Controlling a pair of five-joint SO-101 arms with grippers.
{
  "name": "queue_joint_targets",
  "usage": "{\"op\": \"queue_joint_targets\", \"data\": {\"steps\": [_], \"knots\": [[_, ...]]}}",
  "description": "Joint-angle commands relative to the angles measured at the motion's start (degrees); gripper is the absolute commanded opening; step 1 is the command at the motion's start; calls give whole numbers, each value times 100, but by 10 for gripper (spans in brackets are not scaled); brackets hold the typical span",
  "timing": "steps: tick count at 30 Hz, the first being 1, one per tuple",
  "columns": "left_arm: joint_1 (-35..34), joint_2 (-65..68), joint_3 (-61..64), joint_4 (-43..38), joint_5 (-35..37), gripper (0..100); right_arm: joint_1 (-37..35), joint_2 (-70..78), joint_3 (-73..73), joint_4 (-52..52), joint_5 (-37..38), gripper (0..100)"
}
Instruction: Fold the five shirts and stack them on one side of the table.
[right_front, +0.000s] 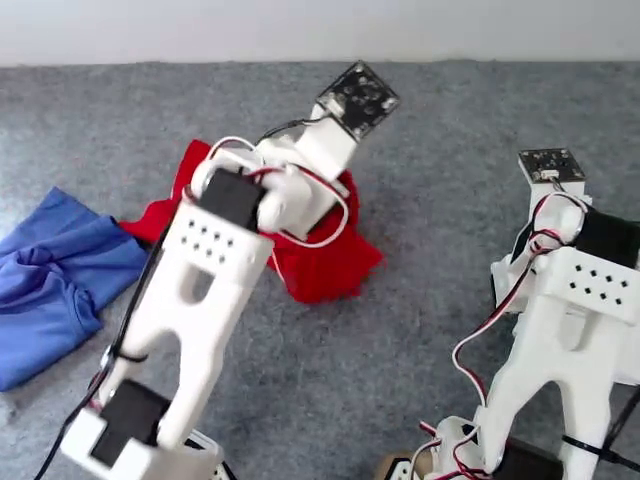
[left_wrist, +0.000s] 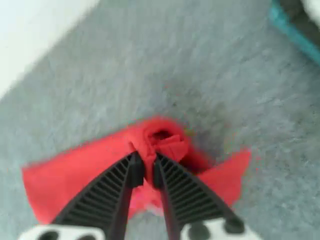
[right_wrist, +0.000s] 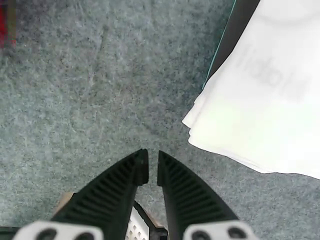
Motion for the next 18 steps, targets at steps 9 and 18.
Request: {"op": "queue_joint_targets", "data": {"steps": [9,18], "knots": [[-2127,0,-101,1837,-615,65,-400,-136,-26,215,-70,48],[-3684,-642,-92,1864,-1081,145,-2659,-119,-26,-136,-44,50]]}}
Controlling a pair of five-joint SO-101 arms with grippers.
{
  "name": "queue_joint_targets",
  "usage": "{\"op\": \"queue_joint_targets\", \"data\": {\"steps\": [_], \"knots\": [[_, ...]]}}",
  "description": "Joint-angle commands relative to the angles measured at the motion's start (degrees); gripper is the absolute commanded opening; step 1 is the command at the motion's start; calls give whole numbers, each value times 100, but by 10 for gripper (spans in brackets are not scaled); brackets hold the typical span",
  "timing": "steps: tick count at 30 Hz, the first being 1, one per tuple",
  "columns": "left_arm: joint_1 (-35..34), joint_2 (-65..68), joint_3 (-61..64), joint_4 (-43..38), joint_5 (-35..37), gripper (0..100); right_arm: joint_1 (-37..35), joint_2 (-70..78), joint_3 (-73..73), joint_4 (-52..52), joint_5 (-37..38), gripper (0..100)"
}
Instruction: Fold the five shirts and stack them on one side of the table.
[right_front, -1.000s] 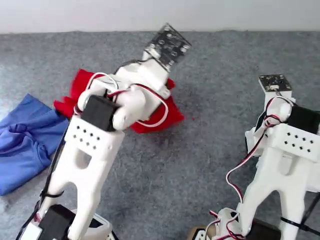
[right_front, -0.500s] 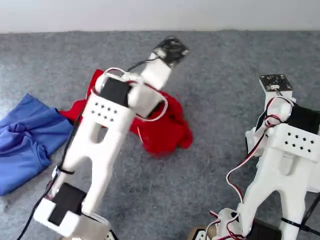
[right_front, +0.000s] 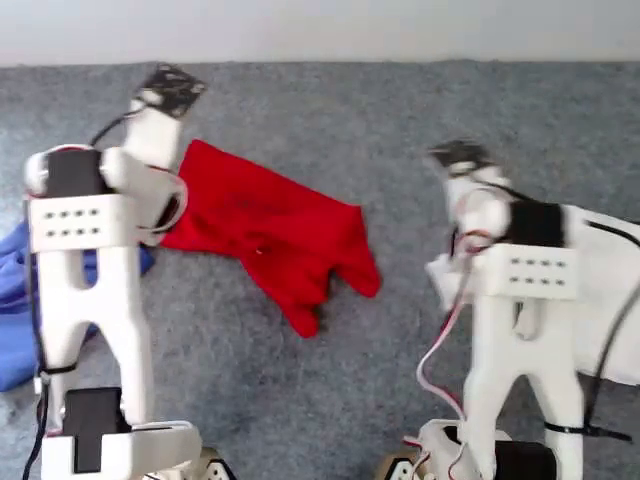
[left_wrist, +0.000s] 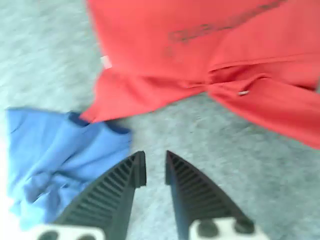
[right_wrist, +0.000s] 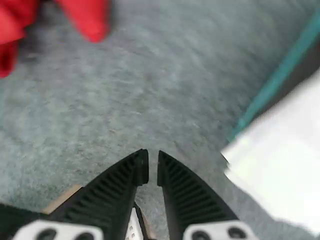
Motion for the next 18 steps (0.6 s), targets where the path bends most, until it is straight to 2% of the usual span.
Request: {"op": "queue_joint_targets", "data": {"steps": [1,5,10,18], "knots": [[-545,-325,-92,53,-53,160,-725,-92,-26,-312,-35,51],[-1055,-369,-4,123,-53,160,-875,549,-26,-910,-26,78],[-1424,-378,488,123,-44,159,-971,1965,-308,-971,-62,245],[-1908,-378,813,114,105,159,-1727,3222,-1380,-998,-387,255]]}}
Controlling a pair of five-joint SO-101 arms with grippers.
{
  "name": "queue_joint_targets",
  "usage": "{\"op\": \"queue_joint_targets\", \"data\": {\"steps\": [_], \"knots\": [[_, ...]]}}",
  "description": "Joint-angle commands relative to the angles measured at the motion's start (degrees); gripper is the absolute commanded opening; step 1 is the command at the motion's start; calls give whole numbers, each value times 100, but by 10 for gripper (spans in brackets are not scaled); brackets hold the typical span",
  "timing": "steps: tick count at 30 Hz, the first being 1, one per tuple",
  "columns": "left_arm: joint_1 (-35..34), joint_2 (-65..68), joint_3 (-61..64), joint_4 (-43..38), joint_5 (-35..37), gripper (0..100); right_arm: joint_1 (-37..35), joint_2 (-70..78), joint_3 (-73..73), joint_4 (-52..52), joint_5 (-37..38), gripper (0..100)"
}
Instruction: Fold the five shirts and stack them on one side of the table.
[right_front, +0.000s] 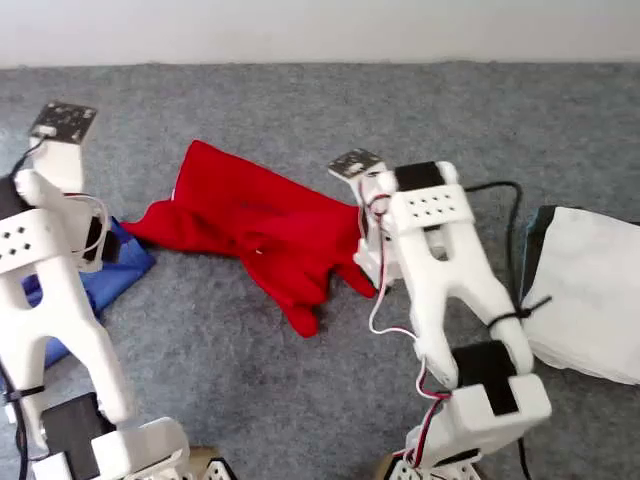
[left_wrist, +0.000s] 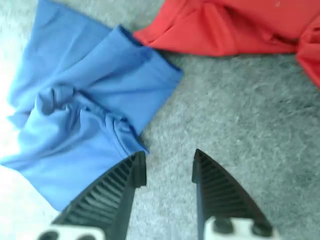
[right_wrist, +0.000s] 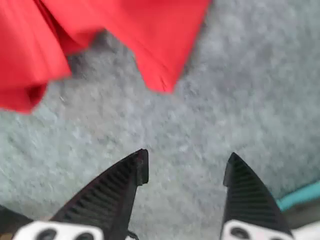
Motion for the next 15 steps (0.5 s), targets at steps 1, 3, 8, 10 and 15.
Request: {"op": "queue_joint_targets", "data": {"steps": [1,3,8,10,15], "knots": [[-114,-202,22,88,44,159,-374,400,-545,-75,-141,255],[-123,-202,84,70,44,159,-514,708,-721,-75,-141,254],[-123,-202,127,62,44,159,-681,1402,-1336,-84,-448,253],[-123,-202,127,62,44,159,-681,1701,-1653,-84,-527,253],[-105,-202,127,62,44,159,-655,2536,-2268,-22,-536,251]]}}
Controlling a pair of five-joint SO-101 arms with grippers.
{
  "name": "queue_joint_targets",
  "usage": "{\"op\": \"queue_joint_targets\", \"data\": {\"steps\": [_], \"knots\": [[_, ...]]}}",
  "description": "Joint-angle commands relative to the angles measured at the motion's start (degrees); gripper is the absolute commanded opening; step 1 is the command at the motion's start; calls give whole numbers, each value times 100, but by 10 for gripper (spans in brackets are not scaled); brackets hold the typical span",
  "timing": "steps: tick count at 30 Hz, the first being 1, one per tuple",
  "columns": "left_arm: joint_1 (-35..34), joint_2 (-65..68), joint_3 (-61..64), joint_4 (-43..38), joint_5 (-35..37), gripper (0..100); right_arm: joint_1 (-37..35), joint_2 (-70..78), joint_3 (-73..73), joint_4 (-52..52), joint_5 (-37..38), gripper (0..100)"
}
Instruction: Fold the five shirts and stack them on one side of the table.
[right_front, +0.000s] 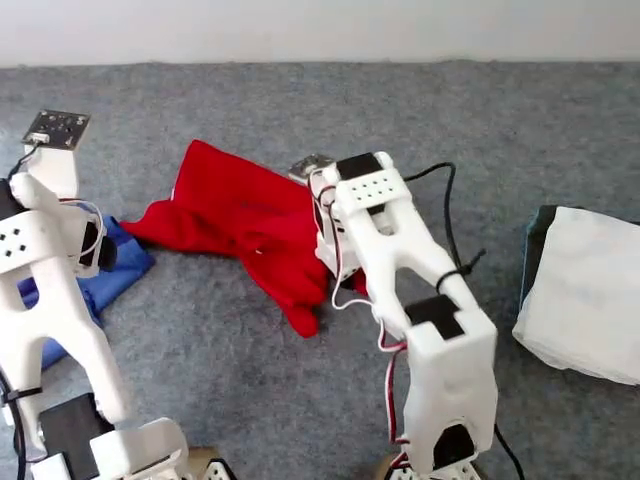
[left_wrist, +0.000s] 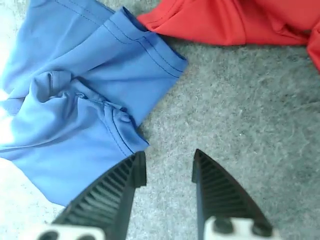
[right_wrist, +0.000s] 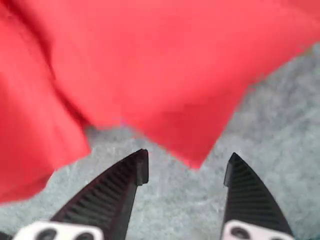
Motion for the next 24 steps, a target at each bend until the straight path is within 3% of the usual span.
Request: {"op": "queue_joint_targets", "data": {"steps": [1,7,13,16,24], "knots": [[0,-202,-31,62,35,159,-4,338,-519,4,-70,243],[18,-202,-31,62,35,159,22,936,-1231,154,-35,8],[26,-202,-31,88,35,159,435,804,-2708,1200,299,10],[264,-202,-31,97,44,159,796,400,-3033,1191,554,9],[1890,-149,-22,79,62,159,1859,-567,-3051,1191,1240,9]]}}
